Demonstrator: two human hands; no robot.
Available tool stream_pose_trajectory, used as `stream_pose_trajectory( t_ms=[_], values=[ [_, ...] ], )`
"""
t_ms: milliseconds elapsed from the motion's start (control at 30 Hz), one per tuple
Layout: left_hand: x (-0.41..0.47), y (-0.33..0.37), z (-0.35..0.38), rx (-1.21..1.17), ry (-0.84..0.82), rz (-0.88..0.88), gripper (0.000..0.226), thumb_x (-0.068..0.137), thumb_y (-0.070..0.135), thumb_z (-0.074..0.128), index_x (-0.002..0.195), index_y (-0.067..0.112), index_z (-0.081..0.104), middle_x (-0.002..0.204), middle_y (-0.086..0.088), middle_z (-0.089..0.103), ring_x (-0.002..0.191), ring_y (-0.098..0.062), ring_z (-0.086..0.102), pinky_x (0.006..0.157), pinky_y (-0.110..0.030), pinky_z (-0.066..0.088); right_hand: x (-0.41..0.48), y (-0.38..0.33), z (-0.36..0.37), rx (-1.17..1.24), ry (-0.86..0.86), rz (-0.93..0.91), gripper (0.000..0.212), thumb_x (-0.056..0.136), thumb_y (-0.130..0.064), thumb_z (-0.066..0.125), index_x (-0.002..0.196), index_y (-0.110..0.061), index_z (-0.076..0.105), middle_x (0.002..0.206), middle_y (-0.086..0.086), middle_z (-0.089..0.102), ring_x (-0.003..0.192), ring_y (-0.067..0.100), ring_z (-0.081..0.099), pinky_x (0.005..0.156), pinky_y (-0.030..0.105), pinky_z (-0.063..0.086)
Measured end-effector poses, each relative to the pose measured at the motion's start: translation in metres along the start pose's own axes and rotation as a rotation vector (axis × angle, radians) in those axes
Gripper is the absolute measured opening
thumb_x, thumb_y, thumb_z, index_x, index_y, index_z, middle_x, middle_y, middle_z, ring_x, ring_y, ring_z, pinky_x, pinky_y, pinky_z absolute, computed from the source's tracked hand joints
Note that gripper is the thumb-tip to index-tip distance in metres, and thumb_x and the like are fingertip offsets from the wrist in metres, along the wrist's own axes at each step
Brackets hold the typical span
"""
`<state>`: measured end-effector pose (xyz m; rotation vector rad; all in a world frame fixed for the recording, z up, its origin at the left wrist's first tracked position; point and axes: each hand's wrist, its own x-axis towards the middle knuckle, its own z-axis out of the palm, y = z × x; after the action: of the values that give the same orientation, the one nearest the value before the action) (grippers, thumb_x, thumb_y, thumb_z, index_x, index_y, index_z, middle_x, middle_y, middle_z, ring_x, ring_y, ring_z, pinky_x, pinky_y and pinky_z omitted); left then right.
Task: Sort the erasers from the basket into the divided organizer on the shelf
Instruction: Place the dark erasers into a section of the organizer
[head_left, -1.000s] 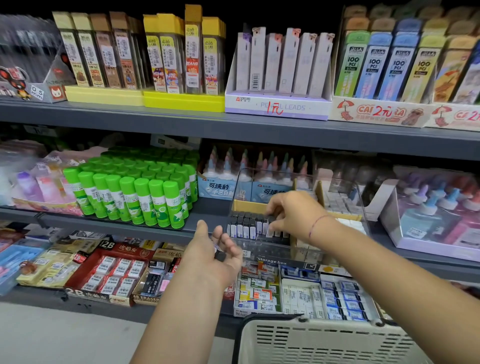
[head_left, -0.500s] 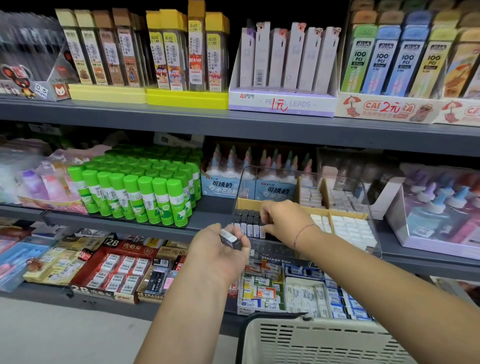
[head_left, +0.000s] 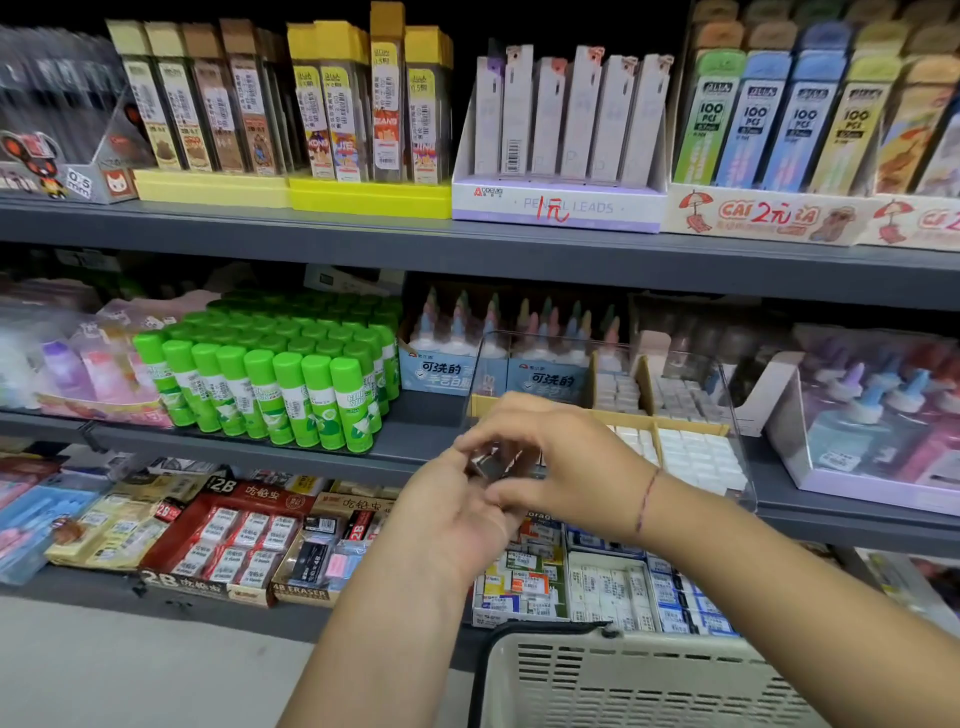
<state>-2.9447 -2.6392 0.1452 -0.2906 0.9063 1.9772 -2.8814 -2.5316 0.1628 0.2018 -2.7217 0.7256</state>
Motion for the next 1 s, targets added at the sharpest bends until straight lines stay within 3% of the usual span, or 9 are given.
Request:
stream_pose_trajectory(
  t_ms=[167, 233, 300, 367, 467, 667, 800, 900, 1000],
  values=[
    [-0.005, -0.002, 0.005, 0.090, 0.102, 0.134, 0.037, 0.102, 0.036, 0.040, 0.098, 0.005, 0.060, 0.094, -0.015, 0.068, 0.087, -0.024, 0.063, 0.082, -0.037, 0.050, 0.001, 0.007, -0.008, 0.063, 0.201, 0.084, 0.020, 0.072, -0.018, 0.081, 0.090, -0.019, 0.073, 0.085, -0.009, 0.063, 0.076, 0.005, 0.058, 0.073, 0.016, 0.049],
    [-0.005, 0.000, 0.004, 0.202, 0.222, 0.278, 0.030, 0.101, 0.032, 0.042, 0.095, 0.008, 0.059, 0.089, -0.007, 0.063, 0.078, -0.016, 0.057, 0.069, -0.028, 0.046, 0.001, 0.016, -0.023, 0.055, 0.297, 0.239, 0.017, 0.071, -0.026, 0.081, 0.084, -0.025, 0.071, 0.081, -0.012, 0.062, 0.072, 0.004, 0.058, 0.068, 0.011, 0.045],
    [-0.006, 0.001, 0.003, 0.289, 0.303, 0.331, 0.019, 0.101, 0.025, 0.044, 0.096, 0.012, 0.056, 0.082, 0.001, 0.053, 0.069, -0.010, 0.047, 0.060, -0.027, 0.037, 0.003, 0.031, -0.031, -0.061, 0.241, 0.432, 0.016, 0.074, -0.029, 0.079, 0.083, -0.026, 0.067, 0.075, -0.013, 0.061, 0.067, 0.000, 0.055, 0.063, 0.010, 0.042],
    [-0.007, 0.000, 0.003, 0.332, 0.332, 0.286, 0.013, 0.100, 0.026, 0.045, 0.105, 0.015, 0.049, 0.090, 0.004, 0.050, 0.075, -0.014, 0.049, 0.073, -0.028, 0.040, 0.007, 0.045, -0.027, -0.176, 0.104, 0.544, 0.018, 0.077, -0.030, 0.078, 0.087, -0.022, 0.065, 0.072, -0.010, 0.061, 0.068, 0.005, 0.057, 0.063, 0.014, 0.042],
    [-0.001, -0.007, 0.005, 0.400, 0.318, 0.202, 0.041, 0.099, 0.034, 0.046, 0.134, 0.012, 0.047, 0.133, 0.002, 0.048, 0.124, -0.026, 0.047, 0.107, -0.043, 0.036, 0.013, 0.057, -0.010, -0.255, -0.049, 0.572, 0.022, 0.079, -0.028, 0.075, 0.093, -0.018, 0.061, 0.082, -0.004, 0.063, 0.076, 0.012, 0.058, 0.070, 0.020, 0.044],
    [0.010, -0.009, 0.002, 0.430, 0.290, 0.220, 0.047, 0.101, 0.032, 0.045, 0.146, 0.019, 0.037, 0.150, 0.000, 0.038, 0.137, -0.019, 0.035, 0.109, -0.038, 0.026, 0.025, 0.071, 0.017, -0.279, -0.101, 0.565, 0.025, 0.081, -0.019, 0.073, 0.101, -0.014, 0.059, 0.091, 0.005, 0.069, 0.088, 0.022, 0.065, 0.082, 0.034, 0.052],
    [0.010, -0.008, -0.001, 0.428, 0.258, 0.214, 0.040, 0.101, 0.033, 0.043, 0.138, 0.019, 0.046, 0.139, 0.003, 0.050, 0.125, -0.015, 0.047, 0.097, -0.028, 0.036, 0.025, 0.075, 0.022, -0.288, -0.092, 0.551, 0.020, 0.081, -0.016, 0.071, 0.091, -0.017, 0.053, 0.087, 0.007, 0.069, 0.084, 0.025, 0.065, 0.080, 0.037, 0.053],
    [0.005, -0.009, -0.001, 0.497, 0.243, 0.213, 0.022, 0.102, 0.030, 0.042, 0.112, 0.017, 0.056, 0.086, 0.009, 0.061, 0.066, -0.001, 0.059, 0.048, -0.009, 0.042, 0.024, 0.073, 0.021, -0.318, -0.112, 0.530, 0.018, 0.083, -0.014, 0.069, 0.086, -0.017, 0.052, 0.089, 0.008, 0.069, 0.083, 0.025, 0.066, 0.078, 0.037, 0.054],
    [0.007, -0.011, -0.007, 0.555, 0.256, 0.238, 0.019, 0.101, 0.030, 0.043, 0.107, 0.017, 0.056, 0.073, 0.011, 0.054, 0.060, -0.002, 0.052, 0.055, -0.019, 0.044, 0.023, 0.070, 0.020, -0.364, -0.119, 0.509, 0.017, 0.084, -0.017, 0.069, 0.085, -0.017, 0.052, 0.090, 0.007, 0.068, 0.082, 0.024, 0.064, 0.075, 0.034, 0.053]
  ],
)
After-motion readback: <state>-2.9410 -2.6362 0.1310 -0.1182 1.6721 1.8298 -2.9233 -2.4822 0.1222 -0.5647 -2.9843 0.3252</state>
